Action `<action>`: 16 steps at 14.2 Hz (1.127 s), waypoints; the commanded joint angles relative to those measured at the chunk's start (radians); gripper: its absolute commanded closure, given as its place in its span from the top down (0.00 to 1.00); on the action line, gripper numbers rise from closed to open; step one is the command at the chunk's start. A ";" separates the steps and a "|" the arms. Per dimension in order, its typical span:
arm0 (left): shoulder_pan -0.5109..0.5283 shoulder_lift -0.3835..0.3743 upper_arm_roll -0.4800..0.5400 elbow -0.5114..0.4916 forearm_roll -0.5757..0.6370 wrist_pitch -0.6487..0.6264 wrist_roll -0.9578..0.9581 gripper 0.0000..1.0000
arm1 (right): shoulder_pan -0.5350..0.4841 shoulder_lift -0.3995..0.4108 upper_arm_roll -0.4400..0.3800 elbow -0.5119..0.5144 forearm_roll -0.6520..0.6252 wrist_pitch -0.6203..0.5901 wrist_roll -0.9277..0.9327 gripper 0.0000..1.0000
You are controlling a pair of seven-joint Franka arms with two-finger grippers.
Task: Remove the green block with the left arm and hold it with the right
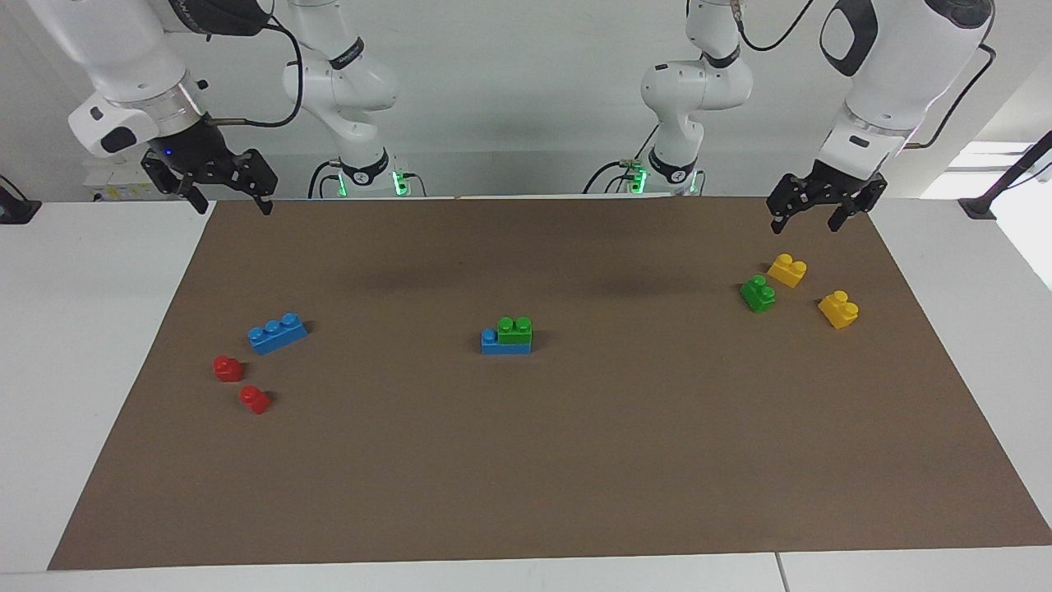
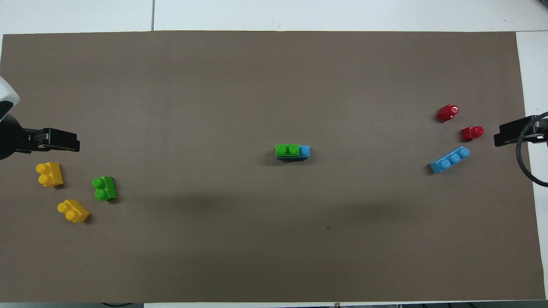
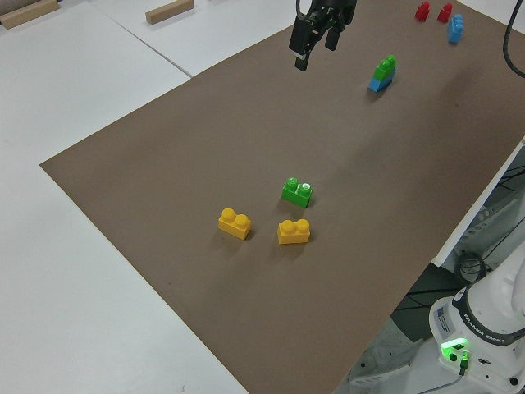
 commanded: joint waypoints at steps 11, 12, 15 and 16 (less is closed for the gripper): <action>-0.005 -0.022 0.002 -0.017 -0.016 -0.003 -0.043 1.00 | -0.029 -0.017 0.007 -0.030 -0.004 0.040 0.018 1.00; -0.008 -0.022 0.000 -0.017 -0.014 0.000 -0.087 1.00 | -0.029 -0.019 0.009 -0.044 -0.002 0.060 0.071 1.00; -0.008 -0.022 -0.021 -0.019 -0.016 0.003 -0.224 1.00 | -0.020 -0.028 0.009 -0.065 0.018 0.068 0.248 0.99; -0.008 -0.022 -0.027 -0.019 -0.016 0.003 -0.285 1.00 | -0.019 -0.034 0.010 -0.074 0.031 0.069 0.318 0.99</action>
